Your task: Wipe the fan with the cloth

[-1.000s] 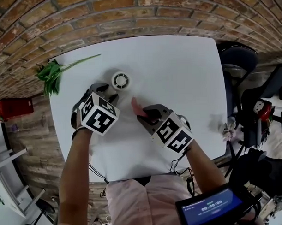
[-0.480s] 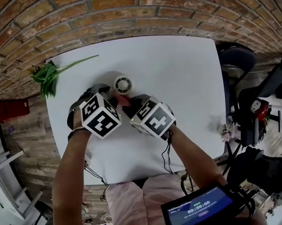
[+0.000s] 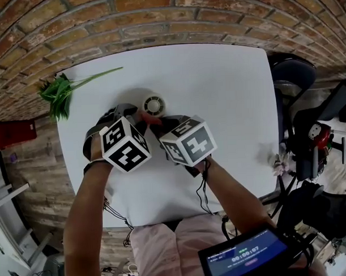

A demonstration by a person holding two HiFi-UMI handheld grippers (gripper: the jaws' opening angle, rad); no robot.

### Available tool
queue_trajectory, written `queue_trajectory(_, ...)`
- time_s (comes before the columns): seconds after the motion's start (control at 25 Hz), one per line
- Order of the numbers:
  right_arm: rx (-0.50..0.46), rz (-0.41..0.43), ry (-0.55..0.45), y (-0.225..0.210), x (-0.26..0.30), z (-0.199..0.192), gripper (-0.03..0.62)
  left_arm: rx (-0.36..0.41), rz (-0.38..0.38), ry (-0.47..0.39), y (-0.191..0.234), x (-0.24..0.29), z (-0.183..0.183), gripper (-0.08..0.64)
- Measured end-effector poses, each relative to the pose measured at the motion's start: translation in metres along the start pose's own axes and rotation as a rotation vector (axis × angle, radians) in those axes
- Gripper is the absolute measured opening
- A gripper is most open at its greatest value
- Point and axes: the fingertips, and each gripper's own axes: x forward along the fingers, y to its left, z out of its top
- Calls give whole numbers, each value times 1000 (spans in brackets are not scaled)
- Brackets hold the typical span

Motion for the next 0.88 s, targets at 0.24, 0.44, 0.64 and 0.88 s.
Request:
queue_trajectory(0.24,16,-8,0,-5,-5,-4,37,28,-9,-9,-3,0,1,189)
queue_trajectory(0.44,19,-16,3,-8,-10,-9,37,47,-19,-10,-9,-1,1,189)
queue_trajectory(0.64,21,-20,7,-9,-13,-13,37,63,-30,-6,-13,-2,0,189)
queue_trajectory(0.88,32,-31,7,-15,-20,-19,37,85,-33,3,-17,-2,-2,189)
